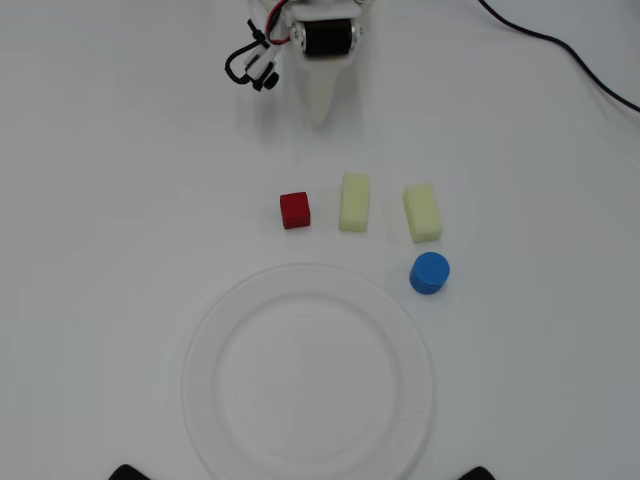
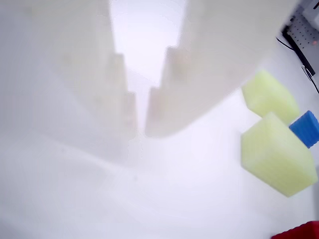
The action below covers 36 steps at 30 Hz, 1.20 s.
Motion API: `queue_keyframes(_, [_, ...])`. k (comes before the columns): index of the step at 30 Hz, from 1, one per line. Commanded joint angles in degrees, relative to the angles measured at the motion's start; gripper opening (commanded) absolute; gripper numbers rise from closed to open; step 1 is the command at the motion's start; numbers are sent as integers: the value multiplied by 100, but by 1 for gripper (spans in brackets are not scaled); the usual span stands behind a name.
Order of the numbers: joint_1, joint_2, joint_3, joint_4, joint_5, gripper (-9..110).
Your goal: Grasp a red block and put it in the dish.
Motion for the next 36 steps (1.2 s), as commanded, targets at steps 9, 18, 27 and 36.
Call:
queue_keyframes(9, [18, 1037, 650, 44, -44, 1])
queue_keyframes(18, [-35, 1037, 650, 35, -141, 18])
queue_keyframes(27, [-193, 1037, 659, -53, -255, 9])
queue_keyframes(36, [308, 703, -308, -299, -1081, 11])
